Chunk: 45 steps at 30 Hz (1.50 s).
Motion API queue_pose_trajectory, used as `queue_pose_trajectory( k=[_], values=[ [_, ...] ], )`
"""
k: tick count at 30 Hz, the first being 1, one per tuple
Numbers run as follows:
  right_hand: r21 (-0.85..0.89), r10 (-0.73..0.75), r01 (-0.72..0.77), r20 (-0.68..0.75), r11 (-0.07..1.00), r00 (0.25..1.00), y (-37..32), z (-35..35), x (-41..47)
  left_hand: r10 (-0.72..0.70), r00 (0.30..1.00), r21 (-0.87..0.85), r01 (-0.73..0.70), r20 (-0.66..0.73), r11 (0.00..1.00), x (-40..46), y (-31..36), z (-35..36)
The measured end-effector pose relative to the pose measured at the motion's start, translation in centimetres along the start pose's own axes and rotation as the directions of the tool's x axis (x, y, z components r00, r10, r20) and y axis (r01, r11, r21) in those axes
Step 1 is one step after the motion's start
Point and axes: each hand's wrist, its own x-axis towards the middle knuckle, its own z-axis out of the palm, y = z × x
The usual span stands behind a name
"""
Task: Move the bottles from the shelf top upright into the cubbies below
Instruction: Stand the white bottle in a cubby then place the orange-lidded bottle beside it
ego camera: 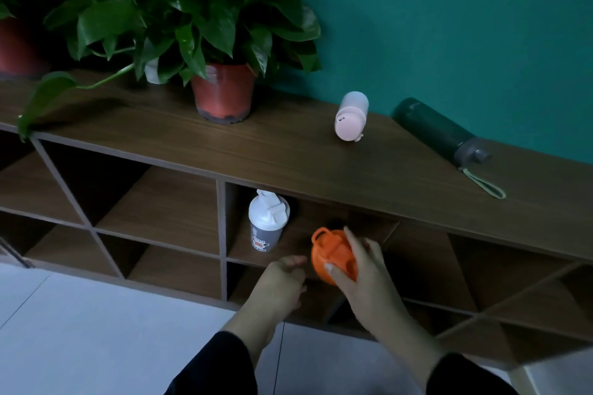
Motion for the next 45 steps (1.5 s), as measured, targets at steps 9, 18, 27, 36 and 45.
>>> queue_pose_trajectory(
  k=[9, 18, 27, 36, 45],
  values=[
    [-0.08, 0.102, -0.098, 0.044, 0.992, 0.994, 0.8, 2.4, 10.3, 0.047, 0.985, 0.059, -0.037, -0.166, 0.998, 2.7, 0.7, -2.4],
    [-0.009, 0.265, -0.266, 0.136, 0.964, 0.955, 0.9, 1.4, 14.4, 0.016, 0.977, -0.054, -0.028, -0.212, 0.998, 3.3, 1.4, -2.6],
    [-0.017, 0.325, -0.326, 0.144, 0.945, 0.935, 1.9, 0.9, 13.5, 0.031, 0.979, -0.06, -0.044, -0.203, 0.997, 3.5, 1.3, -2.3],
    [0.186, 0.314, -0.294, -0.088, 0.937, 0.945, 1.9, 2.2, 11.6, 0.049, 0.981, -0.041, -0.058, -0.189, 0.998, 3.4, 1.2, -2.3],
    [0.586, 0.438, -0.302, -0.101, 0.752, 0.893, 2.6, 5.1, 10.9, 0.048, 0.98, -0.043, -0.057, -0.194, 0.997, 3.4, 1.2, -2.3]
  ],
)
